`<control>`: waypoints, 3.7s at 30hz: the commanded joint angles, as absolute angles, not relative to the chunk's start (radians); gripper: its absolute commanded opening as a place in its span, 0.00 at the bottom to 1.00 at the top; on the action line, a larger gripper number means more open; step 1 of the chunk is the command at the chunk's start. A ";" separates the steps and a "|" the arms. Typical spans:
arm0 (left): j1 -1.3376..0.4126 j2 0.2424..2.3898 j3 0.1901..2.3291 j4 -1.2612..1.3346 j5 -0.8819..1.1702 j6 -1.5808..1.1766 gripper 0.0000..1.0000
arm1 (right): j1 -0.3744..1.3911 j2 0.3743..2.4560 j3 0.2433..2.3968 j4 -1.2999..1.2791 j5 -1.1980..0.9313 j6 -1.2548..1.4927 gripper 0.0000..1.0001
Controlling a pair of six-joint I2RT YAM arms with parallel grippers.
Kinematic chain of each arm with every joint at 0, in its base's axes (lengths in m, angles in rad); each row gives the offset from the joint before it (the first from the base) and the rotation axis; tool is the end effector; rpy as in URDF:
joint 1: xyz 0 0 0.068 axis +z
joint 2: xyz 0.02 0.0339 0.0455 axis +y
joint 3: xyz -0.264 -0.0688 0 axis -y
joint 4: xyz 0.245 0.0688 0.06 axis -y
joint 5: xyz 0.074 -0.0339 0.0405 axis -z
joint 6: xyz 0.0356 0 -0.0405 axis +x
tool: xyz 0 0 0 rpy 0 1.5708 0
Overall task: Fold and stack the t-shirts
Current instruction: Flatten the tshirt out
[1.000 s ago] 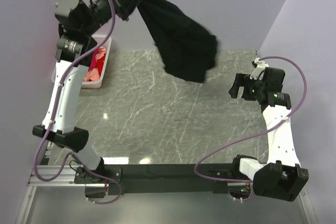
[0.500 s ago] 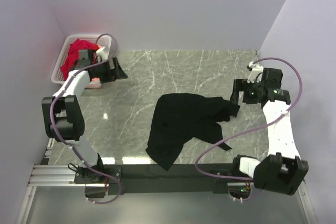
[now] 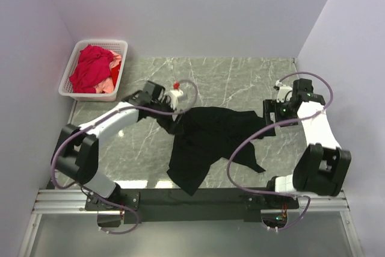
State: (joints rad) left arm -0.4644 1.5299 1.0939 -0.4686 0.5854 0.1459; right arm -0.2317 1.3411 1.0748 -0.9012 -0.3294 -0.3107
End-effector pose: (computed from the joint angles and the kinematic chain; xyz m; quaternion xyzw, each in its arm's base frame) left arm 0.2779 -0.1612 0.2467 0.3618 0.8347 -0.3189 0.2659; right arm 0.2502 -0.0472 0.2649 -0.0710 0.9644 0.1018 0.2334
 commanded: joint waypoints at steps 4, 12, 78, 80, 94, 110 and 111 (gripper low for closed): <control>-0.569 1.617 1.005 -0.417 0.338 0.114 0.86 | -0.203 1.511 1.115 -0.845 -0.419 -0.264 0.92; -0.592 1.784 1.044 -0.440 0.195 0.063 0.65 | -0.087 1.670 1.140 -0.710 -0.327 -0.189 0.82; -0.836 1.720 1.132 -0.388 0.257 -0.045 0.01 | -0.290 1.791 1.183 -0.695 -0.305 -0.242 0.00; -0.766 1.620 1.143 -0.442 0.322 -0.022 0.00 | -0.298 1.737 1.199 -0.721 -0.343 -0.229 0.00; -0.367 1.377 1.615 -0.542 0.212 0.126 0.00 | -0.360 1.374 1.639 -0.839 -0.425 -0.109 0.00; -0.276 1.118 1.767 -0.330 0.063 0.040 0.00 | -0.385 1.109 1.959 -0.697 -0.278 0.046 0.00; -0.276 1.123 1.770 -0.313 0.058 0.040 0.00 | -0.385 1.109 1.959 -0.677 -0.269 0.055 0.00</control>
State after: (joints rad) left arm -0.3138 1.1240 1.7355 -0.4412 0.2279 0.0551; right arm -0.3439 1.1122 1.9335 -0.8230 -0.4625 0.0162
